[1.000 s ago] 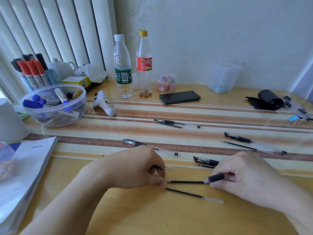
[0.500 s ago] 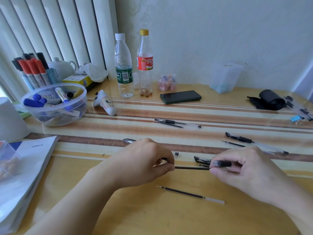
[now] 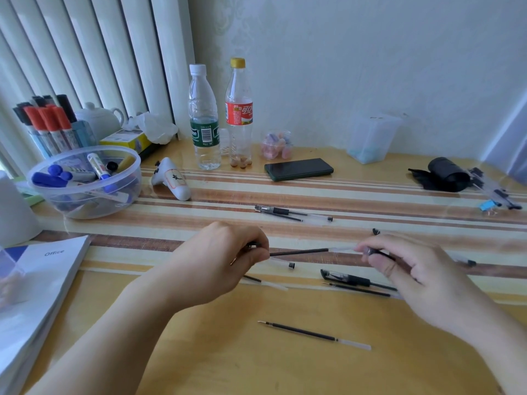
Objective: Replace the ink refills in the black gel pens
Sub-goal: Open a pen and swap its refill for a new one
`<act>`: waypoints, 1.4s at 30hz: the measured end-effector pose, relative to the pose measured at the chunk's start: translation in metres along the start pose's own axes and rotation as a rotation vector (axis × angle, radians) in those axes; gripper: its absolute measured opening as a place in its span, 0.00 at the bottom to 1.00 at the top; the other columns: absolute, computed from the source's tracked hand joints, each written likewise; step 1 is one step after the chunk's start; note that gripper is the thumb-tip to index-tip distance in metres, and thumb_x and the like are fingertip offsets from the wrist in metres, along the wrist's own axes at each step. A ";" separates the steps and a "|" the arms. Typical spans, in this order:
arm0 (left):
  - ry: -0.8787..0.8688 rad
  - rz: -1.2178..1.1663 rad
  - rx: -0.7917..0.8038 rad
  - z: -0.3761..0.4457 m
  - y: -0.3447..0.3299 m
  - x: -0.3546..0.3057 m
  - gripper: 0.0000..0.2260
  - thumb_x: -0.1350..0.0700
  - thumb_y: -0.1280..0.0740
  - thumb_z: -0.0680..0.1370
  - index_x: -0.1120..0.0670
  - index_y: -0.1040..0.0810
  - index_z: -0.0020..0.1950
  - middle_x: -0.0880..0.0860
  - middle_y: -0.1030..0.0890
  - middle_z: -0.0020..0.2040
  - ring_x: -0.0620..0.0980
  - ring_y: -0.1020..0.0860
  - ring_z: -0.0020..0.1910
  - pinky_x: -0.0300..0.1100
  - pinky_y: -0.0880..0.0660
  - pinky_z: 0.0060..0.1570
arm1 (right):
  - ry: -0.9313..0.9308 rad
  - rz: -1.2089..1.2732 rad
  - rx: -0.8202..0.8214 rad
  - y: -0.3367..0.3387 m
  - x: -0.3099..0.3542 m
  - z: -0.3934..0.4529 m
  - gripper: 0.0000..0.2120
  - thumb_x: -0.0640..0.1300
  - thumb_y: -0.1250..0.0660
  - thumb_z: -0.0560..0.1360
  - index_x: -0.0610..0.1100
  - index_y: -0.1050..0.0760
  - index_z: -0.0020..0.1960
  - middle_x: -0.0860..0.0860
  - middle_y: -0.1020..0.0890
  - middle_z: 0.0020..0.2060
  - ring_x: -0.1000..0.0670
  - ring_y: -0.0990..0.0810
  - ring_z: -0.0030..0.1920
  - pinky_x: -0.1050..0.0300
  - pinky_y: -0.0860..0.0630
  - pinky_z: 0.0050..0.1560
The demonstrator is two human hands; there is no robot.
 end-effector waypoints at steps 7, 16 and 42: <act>-0.017 -0.022 0.020 0.000 -0.001 -0.003 0.04 0.50 0.36 0.79 0.45 0.24 0.45 0.45 0.23 0.31 0.45 0.27 0.31 0.40 0.28 0.30 | 0.106 0.109 -0.070 -0.004 0.012 0.000 0.08 0.51 0.35 0.78 0.53 0.18 0.51 0.67 0.18 0.43 0.65 0.20 0.42 0.78 0.31 0.38; -0.024 0.039 0.058 0.000 -0.006 -0.005 0.05 0.50 0.37 0.79 0.45 0.24 0.44 0.43 0.25 0.30 0.43 0.28 0.31 0.34 0.33 0.29 | 0.094 0.133 -0.046 -0.007 0.011 0.000 0.13 0.60 0.38 0.75 0.58 0.18 0.51 0.63 0.16 0.47 0.58 0.18 0.48 0.67 0.24 0.40; -0.037 0.121 0.024 0.000 -0.009 -0.013 0.07 0.47 0.38 0.79 0.46 0.23 0.44 0.45 0.22 0.31 0.45 0.27 0.30 0.41 0.29 0.29 | 0.091 0.154 -0.019 -0.006 0.010 -0.001 0.09 0.54 0.36 0.73 0.57 0.17 0.47 0.62 0.16 0.42 0.58 0.18 0.43 0.69 0.27 0.32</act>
Point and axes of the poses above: each hand's wrist, its own z-axis towards the middle knuckle, its own y-axis out of the back of the hand, x = y × z, the point moved 4 cm from there along z, towards the middle knuckle
